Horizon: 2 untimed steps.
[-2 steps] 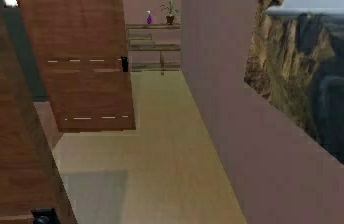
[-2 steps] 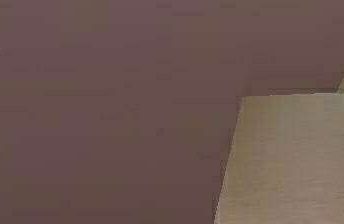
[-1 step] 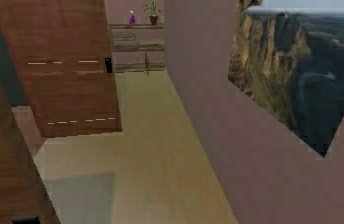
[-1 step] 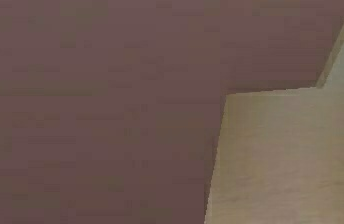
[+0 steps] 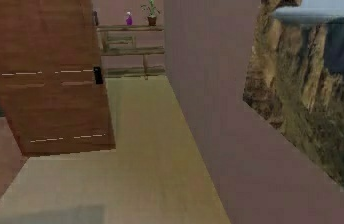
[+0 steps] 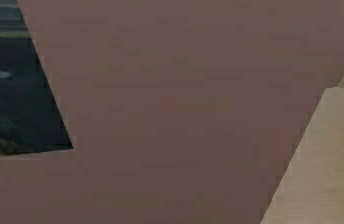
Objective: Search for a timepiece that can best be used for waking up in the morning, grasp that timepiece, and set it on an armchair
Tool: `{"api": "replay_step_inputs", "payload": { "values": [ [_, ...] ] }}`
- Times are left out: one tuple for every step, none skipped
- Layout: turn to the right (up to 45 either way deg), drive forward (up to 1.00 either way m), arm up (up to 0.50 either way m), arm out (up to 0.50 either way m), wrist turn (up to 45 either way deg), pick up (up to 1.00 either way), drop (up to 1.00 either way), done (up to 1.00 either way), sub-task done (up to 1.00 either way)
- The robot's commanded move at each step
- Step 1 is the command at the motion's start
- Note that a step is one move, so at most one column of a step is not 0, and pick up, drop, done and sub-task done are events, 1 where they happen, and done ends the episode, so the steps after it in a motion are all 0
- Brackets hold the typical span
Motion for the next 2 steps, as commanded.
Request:
{"api": "replay_step_inputs", "payload": {
  "values": [
    [-6.0, 0.00, 0.00, 0.00, 0.0, 0.00, 0.00, 0.00, 0.00],
    [0.0, 0.30, 0.00, 0.00, 0.0, 0.00, 0.00, 0.00, 0.00]
  ]
}}
